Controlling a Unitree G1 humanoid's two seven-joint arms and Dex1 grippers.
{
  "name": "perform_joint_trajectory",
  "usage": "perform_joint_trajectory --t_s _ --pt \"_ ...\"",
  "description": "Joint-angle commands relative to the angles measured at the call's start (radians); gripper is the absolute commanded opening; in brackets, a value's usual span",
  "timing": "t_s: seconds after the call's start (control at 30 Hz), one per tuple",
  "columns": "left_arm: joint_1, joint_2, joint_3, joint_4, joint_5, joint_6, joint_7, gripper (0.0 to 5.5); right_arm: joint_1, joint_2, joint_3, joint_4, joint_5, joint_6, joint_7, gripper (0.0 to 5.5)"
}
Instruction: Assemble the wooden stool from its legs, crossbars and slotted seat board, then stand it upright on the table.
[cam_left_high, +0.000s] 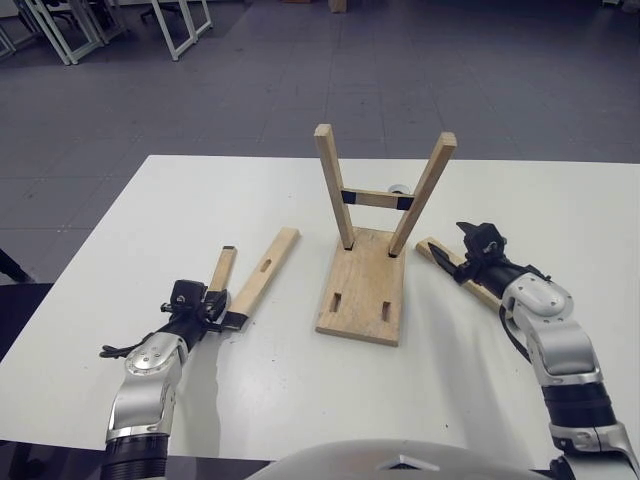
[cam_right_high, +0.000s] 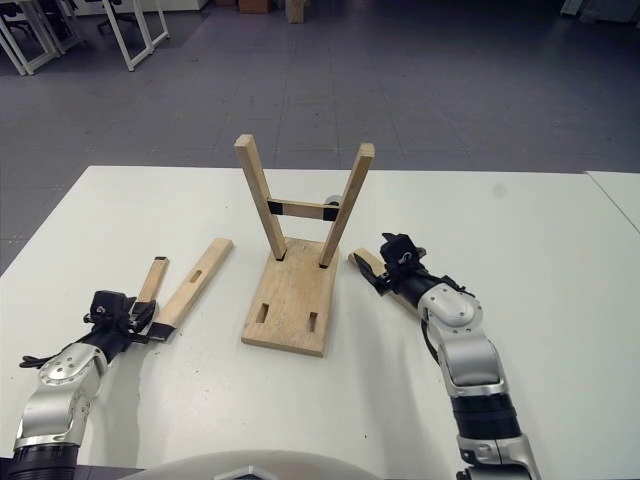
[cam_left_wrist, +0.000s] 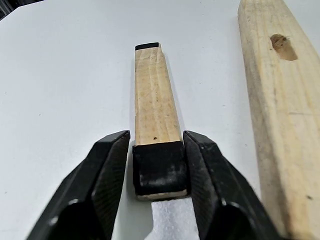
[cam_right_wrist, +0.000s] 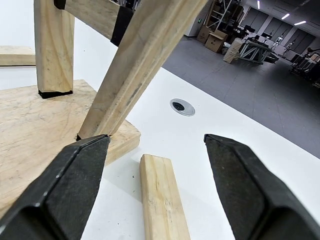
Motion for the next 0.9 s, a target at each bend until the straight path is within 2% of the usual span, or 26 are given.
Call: perform_joint_trajectory --t_s 0.03,0.17,0.23,0.33,0.4,0.43,0.5,0.6,0.7,0.9 --pt "0.019 0.007 -0.036 0.015 0.027 0.088 0.004 1.37 -0.017 0.005 -0.012 0.005 0.011 0.03 -0.014 3.5" --pt "-0.027 -0.007 0.001 -0.024 0.008 0.096 0.042 1.35 -0.036 0.01 -0.045 0.024 0.055 0.084 -0.01 3.5" --pt "-0.075 -0.011 0.051 -0.041 0.003 0.025 0.083 1.35 -0.047 0.006 -0.081 0.032 0.108 0.14 0.001 3.5" --pt "-0.13 -0.008 0.112 -0.083 0.001 -0.126 0.118 1.35 -0.041 -0.016 -0.15 -0.016 0.308 0.376 0.105 3.5" --pt "-0.147 0.0 0.123 -0.152 -0.008 -0.211 0.097 1.35 -0.04 -0.074 -0.2 -0.044 0.449 0.548 0.187 3.5" --pt "-0.158 0.007 0.118 -0.196 -0.015 -0.237 0.078 1.35 -0.052 -0.092 -0.232 -0.059 0.523 0.631 0.213 3.68" --pt "-0.182 0.021 0.087 -0.267 -0.028 -0.26 0.037 1.35 -0.091 -0.091 -0.292 -0.082 0.663 0.768 0.223 4.1" --pt "-0.236 0.02 -0.025 -0.359 -0.004 -0.246 -0.009 1.35 -0.167 0.014 -0.365 -0.115 0.85 0.91 0.134 4.61" --pt "-0.261 -0.004 -0.12 -0.407 0.015 -0.226 -0.021 1.35 -0.219 0.12 -0.374 -0.147 0.958 0.966 0.016 5.02" --pt "-0.235 -0.018 -0.275 -0.463 0.078 -0.239 -0.057 1.35 -0.351 0.33 -0.37 -0.109 1.12 0.93 -0.194 5.02"
